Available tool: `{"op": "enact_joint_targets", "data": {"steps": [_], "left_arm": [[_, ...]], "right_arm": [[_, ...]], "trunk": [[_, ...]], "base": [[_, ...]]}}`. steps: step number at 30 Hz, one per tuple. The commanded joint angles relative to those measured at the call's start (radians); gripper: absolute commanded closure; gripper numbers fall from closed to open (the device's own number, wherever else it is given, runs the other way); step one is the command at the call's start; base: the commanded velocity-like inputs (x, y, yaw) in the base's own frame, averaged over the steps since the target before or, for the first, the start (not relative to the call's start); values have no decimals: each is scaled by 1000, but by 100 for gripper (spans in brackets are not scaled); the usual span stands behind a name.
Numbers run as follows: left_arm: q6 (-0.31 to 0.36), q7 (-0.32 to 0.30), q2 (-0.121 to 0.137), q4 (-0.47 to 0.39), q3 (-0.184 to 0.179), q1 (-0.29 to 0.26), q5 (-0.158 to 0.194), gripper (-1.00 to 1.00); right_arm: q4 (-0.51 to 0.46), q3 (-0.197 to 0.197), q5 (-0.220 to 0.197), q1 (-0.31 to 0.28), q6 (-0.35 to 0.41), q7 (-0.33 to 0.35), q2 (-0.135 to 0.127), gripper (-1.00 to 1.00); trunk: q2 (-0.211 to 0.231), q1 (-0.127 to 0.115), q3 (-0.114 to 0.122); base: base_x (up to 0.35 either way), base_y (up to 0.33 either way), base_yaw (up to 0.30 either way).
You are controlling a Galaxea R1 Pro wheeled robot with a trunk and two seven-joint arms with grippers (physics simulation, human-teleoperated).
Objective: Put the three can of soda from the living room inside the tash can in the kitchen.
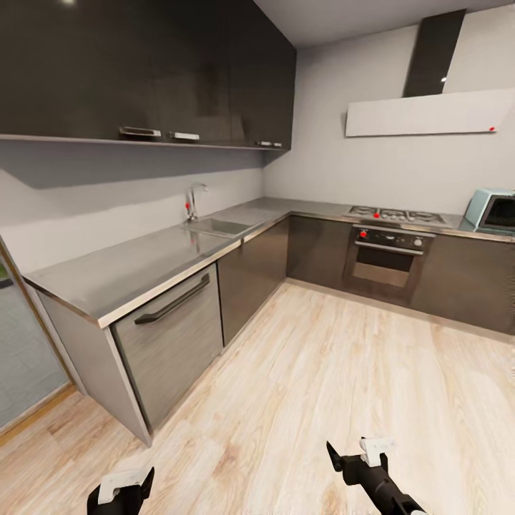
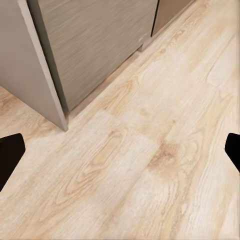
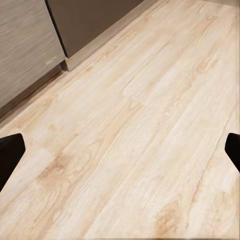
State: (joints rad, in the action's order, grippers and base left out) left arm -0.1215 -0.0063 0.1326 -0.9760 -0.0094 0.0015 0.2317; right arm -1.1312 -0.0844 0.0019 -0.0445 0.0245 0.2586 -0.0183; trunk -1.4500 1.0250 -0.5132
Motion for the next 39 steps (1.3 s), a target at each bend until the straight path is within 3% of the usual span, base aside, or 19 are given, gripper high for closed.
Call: {"op": "enact_joint_targets", "data": {"steps": [1, 21, 39], "left_arm": [[0, 0, 0, 0, 0, 0, 0, -100], [-1, 1, -1, 2, 0, 0, 0, -100], [-7, 0, 3, 2, -1, 1, -2, -100]], "right_arm": [[0, 0, 0, 0, 0, 0, 0, -100], [1, 0, 0, 0, 0, -1, 1, -100], [1, -1, 1, 0, 0, -1, 0, -100]], "trunk": [[0, 0, -1], [0, 0, -26], [0, 0, -48]], "base": [[0, -1, -148], [4, -10, -148], [10, -250, -148]]}}
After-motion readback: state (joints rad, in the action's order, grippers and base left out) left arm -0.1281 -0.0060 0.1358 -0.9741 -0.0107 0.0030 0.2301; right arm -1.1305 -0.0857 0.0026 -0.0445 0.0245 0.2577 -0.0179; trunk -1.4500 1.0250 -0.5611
